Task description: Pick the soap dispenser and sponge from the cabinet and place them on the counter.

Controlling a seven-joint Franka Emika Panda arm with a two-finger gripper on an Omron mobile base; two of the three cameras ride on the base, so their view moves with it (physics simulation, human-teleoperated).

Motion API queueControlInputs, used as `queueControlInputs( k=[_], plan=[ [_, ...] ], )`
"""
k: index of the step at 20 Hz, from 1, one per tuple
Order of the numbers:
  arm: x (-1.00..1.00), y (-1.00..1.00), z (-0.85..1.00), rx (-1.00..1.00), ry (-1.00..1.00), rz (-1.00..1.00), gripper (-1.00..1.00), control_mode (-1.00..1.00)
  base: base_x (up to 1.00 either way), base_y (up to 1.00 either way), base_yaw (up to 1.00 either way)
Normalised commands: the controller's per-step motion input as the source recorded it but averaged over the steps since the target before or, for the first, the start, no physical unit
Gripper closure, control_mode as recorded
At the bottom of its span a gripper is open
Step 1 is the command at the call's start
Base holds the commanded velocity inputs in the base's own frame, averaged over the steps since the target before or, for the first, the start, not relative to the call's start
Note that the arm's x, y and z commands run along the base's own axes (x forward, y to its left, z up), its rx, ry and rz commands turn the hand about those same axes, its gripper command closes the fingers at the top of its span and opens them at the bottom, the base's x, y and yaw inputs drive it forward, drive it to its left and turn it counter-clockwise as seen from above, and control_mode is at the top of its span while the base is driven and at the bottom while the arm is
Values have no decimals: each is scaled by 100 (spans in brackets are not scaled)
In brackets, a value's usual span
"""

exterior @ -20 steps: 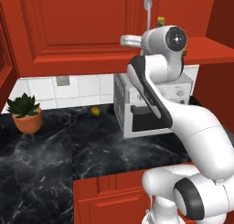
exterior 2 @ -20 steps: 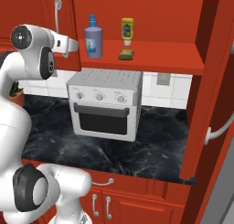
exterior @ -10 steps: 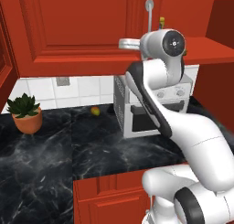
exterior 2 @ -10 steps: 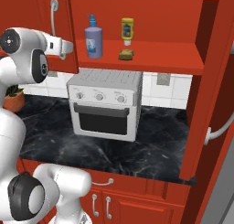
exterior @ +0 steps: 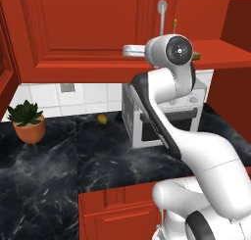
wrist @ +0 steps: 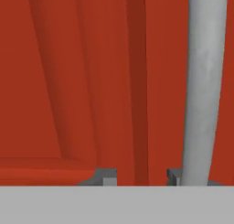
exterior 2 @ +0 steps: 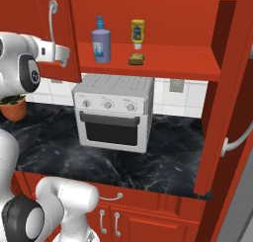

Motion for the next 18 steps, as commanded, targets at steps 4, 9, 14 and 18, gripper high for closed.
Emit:
queueControlInputs(
  k=[4,9,14,18],
  plan=[
    [-13,100,-57,-2,3,-6,100,-100,0,0,0],
    [-10,100,-58,-1,3,-7,100,-100,0,0,0],
    [-14,100,-56,-1,2,-6,100,-100,0,0,0],
    [-17,100,-56,-1,1,-6,100,-100,0,0,0]
  ],
)
